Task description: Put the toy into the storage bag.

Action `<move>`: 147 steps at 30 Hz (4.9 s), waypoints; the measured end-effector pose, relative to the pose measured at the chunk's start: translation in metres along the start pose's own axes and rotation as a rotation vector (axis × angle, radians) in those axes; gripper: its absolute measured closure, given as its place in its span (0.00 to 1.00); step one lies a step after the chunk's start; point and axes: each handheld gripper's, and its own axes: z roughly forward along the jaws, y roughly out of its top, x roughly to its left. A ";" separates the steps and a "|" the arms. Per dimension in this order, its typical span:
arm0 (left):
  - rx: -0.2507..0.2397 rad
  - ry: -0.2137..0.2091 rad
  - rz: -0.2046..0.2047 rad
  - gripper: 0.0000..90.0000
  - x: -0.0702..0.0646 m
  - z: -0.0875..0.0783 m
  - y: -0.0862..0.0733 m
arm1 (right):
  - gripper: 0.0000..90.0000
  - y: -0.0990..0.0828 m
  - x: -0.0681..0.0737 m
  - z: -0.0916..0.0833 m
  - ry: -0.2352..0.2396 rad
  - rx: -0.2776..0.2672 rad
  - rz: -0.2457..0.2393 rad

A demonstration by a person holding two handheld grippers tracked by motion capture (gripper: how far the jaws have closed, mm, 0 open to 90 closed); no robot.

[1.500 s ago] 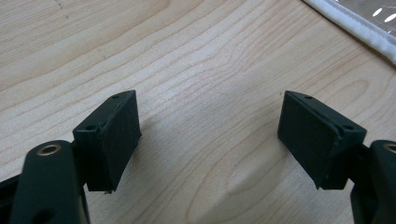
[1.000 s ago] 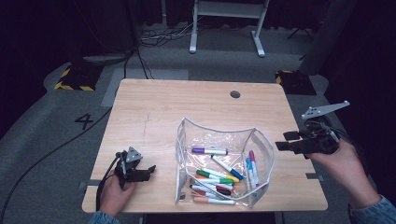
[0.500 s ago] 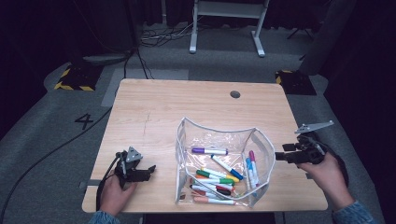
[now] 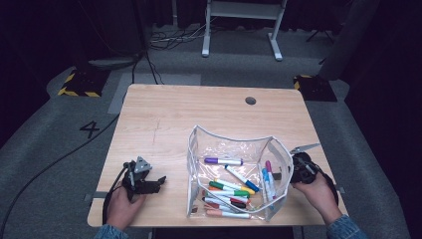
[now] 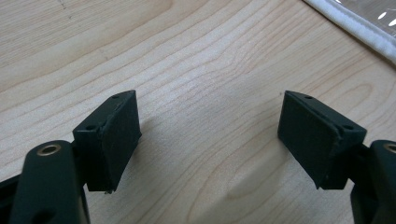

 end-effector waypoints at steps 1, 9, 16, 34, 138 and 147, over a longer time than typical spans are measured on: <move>0.001 -0.001 -0.001 0.24 0.000 0.000 0.000 | 0.54 -0.001 0.000 0.004 0.007 0.003 -0.003; 0.001 -0.001 -0.001 0.24 0.000 0.000 0.000 | 0.66 -0.002 -0.001 0.019 -0.065 0.045 -0.001; 0.001 -0.001 -0.001 0.24 0.000 0.000 0.000 | 0.85 -0.004 -0.012 0.014 -0.124 0.059 0.019; 0.001 -0.001 -0.002 0.24 0.000 0.000 0.000 | 0.85 0.002 -0.004 -0.070 -0.029 -0.048 -0.011; 0.002 -0.001 -0.001 0.24 0.000 0.000 0.000 | 0.84 0.116 0.216 -0.011 0.240 0.424 -0.665; 0.001 -0.001 -0.001 0.24 0.000 0.000 0.000 | 0.84 0.109 0.213 0.006 0.253 0.487 -0.665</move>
